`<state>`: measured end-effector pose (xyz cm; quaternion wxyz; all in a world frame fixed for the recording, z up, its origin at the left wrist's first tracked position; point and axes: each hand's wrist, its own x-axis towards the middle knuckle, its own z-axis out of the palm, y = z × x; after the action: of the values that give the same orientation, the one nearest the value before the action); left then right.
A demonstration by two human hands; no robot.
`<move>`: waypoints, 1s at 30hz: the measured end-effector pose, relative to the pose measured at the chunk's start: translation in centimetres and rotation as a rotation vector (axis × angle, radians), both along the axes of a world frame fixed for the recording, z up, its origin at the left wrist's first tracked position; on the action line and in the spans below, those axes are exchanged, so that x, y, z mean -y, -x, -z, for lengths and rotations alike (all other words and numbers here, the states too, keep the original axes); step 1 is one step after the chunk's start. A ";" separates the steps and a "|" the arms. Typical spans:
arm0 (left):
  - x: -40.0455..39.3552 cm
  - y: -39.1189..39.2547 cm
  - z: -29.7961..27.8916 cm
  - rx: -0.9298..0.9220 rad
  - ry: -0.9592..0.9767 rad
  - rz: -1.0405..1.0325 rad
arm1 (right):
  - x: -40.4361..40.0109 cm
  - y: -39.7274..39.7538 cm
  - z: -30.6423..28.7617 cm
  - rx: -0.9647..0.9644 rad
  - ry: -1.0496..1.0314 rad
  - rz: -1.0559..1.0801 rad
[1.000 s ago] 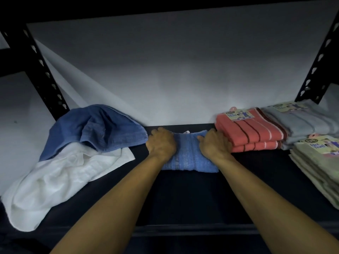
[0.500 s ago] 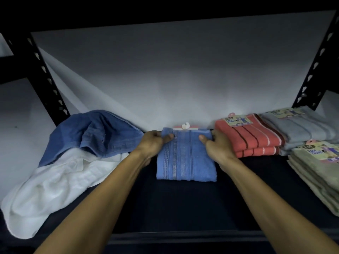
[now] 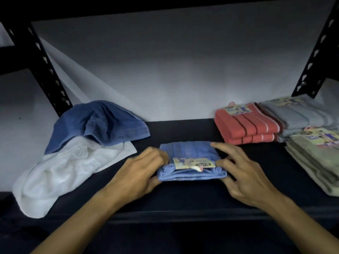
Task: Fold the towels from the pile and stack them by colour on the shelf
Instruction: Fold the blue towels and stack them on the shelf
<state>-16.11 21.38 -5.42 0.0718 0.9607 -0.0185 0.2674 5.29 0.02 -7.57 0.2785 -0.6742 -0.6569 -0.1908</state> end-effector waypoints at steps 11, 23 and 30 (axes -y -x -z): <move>1.2 2.9 0.2 -0.277 0.238 -0.069 | 2.2 0.5 -1.1 -0.276 0.356 -0.007; 1.3 -4.4 -0.3 -0.584 0.153 -0.303 | -5.4 1.7 -1.8 -0.257 0.698 0.148; -1.0 -5.0 1.2 -0.664 0.207 -0.311 | -6.7 0.7 -1.5 -0.248 0.915 0.203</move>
<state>-11.09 22.40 -6.63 0.1292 0.9741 0.1789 -0.0501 4.61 6.74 -6.11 0.0097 -0.8057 -0.5662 0.1735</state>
